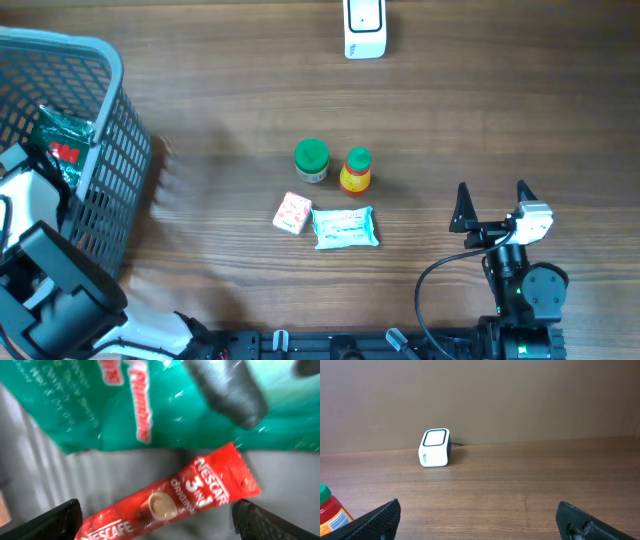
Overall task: Scan the item barcode
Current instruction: 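Return left gripper to basket and grasp the red Nescafe stick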
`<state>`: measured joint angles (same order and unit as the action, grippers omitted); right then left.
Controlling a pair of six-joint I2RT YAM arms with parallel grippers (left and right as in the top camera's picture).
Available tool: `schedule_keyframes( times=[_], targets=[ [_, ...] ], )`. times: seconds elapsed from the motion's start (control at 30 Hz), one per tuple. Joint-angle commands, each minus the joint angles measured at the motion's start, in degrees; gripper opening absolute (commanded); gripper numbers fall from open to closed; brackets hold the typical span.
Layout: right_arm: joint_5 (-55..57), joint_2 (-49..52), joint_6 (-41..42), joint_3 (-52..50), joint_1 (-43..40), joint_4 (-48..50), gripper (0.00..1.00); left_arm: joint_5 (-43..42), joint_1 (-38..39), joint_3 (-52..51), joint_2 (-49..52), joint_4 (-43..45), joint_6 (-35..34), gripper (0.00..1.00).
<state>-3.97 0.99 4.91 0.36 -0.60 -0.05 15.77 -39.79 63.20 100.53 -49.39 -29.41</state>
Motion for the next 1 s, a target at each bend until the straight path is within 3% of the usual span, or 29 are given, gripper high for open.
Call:
schedule_keyframes(
  times=[0.0,0.1,0.2,0.23,0.27,0.3,0.5,0.67,0.83,0.97],
  targets=[
    [0.5,-0.3,-0.3,-0.1,-0.1,0.1,1.00,-6.2,-0.3,-5.5,0.9,3.7,0.0,0.96],
    [0.5,-0.3,-0.3,-0.1,-0.1,0.1,1.00,-6.8,-1.8,-9.2,0.9,6.8,0.0,0.86],
    [0.5,-0.3,-0.3,-0.1,-0.1,0.1,1.00,-6.8,-5.5,-10.7,0.9,7.1,0.0,0.63],
    [0.5,-0.3,-0.3,-0.1,-0.1,0.1,1.00,-6.8,-6.5,-10.8,0.9,6.9,0.1,0.50],
    [0.5,-0.3,-0.3,-0.1,-0.1,0.1,1.00,-6.8,-7.8,-10.8,0.9,6.8,0.0,0.22],
    [0.5,-0.3,-0.3,-0.1,-0.1,0.1,1.00,-7.7,-8.8,-10.8,0.9,6.6,0.0,0.04],
    [0.5,-0.3,-0.3,-0.1,-0.1,0.1,1.00,-11.8,-9.5,-5.3,-1.2,3.4,0.7,0.04],
    [0.5,-0.3,-0.3,-0.1,-0.1,0.1,1.00,-23.5,-9.5,4.5,-8.9,0.0,0.7,0.04],
    [0.5,-0.3,-0.3,-0.1,-0.1,0.1,1.00,-33.6,-9.5,14.1,-20.2,2.6,0.7,0.04],
    [0.5,-0.3,-0.3,-0.1,-0.1,0.1,1.00,-54.2,-9.4,16.3,-31.5,13.0,-3.2,0.04]
  ],
)
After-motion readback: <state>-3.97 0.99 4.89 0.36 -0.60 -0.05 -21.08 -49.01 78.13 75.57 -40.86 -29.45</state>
